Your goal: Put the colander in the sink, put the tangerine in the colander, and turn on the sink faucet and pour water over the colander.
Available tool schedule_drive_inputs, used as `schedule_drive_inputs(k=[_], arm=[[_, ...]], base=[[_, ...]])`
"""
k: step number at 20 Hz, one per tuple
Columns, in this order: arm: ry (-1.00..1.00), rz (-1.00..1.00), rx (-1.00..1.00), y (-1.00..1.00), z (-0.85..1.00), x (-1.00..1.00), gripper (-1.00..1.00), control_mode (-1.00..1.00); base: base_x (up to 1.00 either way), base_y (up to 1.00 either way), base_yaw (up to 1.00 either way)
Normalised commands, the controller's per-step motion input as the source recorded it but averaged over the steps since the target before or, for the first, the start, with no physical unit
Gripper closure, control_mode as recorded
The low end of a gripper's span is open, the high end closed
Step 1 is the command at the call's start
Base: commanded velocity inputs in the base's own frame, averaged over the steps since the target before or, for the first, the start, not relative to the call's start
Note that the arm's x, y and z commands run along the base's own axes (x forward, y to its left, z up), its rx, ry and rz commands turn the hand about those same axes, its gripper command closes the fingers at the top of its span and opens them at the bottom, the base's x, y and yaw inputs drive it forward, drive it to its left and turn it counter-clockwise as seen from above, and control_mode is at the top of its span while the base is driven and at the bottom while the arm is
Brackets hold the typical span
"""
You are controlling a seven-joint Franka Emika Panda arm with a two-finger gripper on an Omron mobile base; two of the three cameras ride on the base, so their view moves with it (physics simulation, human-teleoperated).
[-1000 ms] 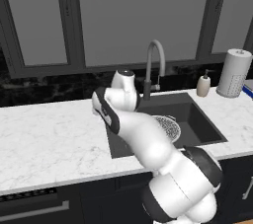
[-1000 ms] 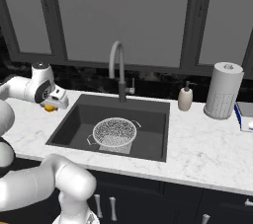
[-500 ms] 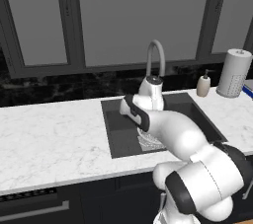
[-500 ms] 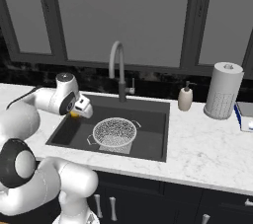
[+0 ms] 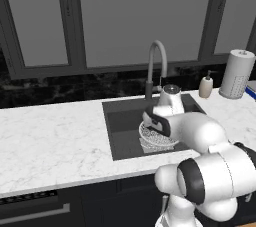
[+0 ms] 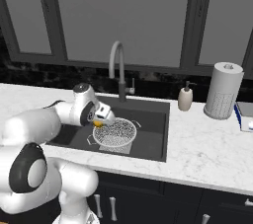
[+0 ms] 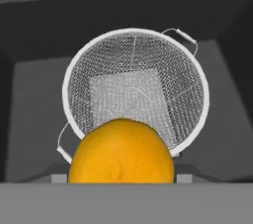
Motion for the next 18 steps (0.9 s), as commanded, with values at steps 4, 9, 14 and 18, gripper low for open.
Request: schedule_drive_inputs(k=[4, 9, 14, 18], arm=[[0.01, 0.0, -0.05, -0.64, -0.54, 0.17, 1.0, -1.0], [0.0, 0.0, 0.0, -0.16, -0.27, 0.06, 1.0, -1.0], [-0.01, 0.0, 0.0, 0.01, -0.33, 0.09, 1.0, -1.0], [0.0, 0.0, 0.0, 0.0, -0.15, 0.37, 1.0, -1.0]], base=[[0.0, 0.0, 0.0], [0.0, 0.0, 0.0], [0.0, 0.0, 0.0], [0.0, 0.0, 0.0]])
